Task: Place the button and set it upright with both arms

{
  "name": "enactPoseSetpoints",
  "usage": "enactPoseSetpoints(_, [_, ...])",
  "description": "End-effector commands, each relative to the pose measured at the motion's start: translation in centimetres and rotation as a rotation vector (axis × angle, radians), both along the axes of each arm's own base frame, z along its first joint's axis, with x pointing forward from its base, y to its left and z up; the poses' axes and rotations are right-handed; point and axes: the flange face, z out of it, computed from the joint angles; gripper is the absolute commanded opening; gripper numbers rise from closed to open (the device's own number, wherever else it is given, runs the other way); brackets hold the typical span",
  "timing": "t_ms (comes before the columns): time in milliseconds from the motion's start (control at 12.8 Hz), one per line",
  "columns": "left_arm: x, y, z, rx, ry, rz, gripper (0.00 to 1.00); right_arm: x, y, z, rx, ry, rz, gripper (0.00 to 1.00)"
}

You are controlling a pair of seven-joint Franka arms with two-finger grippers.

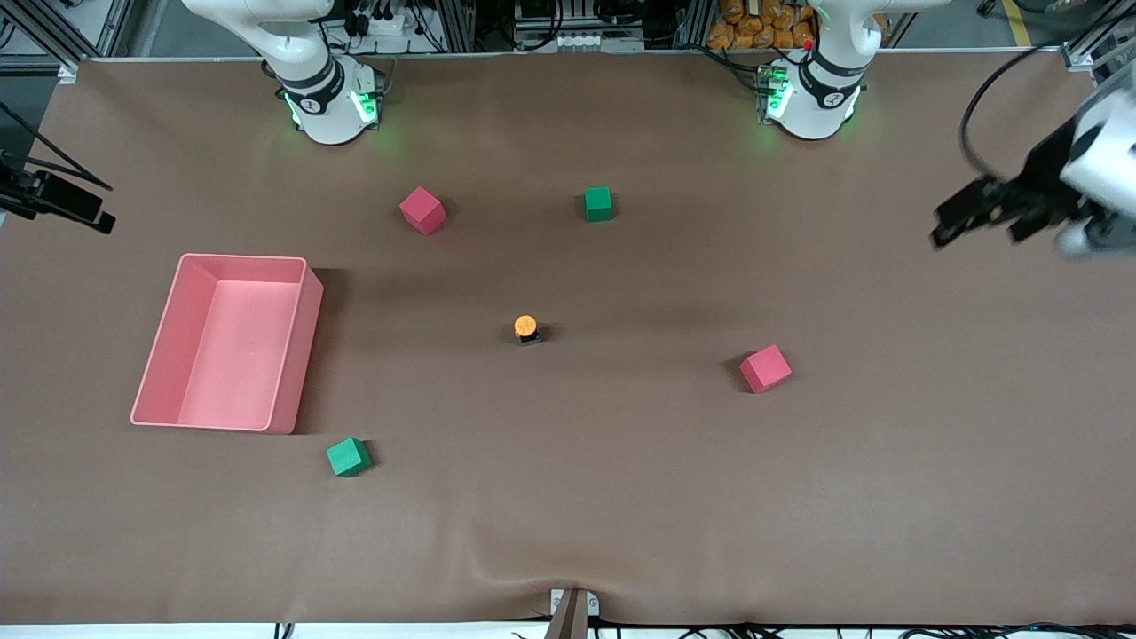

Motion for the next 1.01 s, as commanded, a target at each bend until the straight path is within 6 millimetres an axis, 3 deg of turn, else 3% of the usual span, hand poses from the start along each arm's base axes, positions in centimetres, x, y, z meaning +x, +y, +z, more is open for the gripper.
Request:
enactPoseSetpoints(0, [-3.4,1.8,1.0,-0.008,0.059,-0.036,1.0,-0.1,0.0,0.3,0.014,-0.006,0.005,1.0])
enactPoseSetpoints(234, [-5.8,1.6,1.0,0.013,0.023,-0.047,1.0,-0.1,0.0,0.3,0.014,-0.008,0.006,1.0])
enactPoseSetpoints(624, [-5.9,0.1,1.2,0.08,0.014,-0.083,1.0,-0.1,0.0,0.3,0.014,-0.008,0.005,1.0])
enactPoseSetpoints(936, [-5.7,0.1,2.0,0.079,-0.002,-0.053,1.0,0.0,0.1,0.4,0.015,-0.01,0.006,1.0])
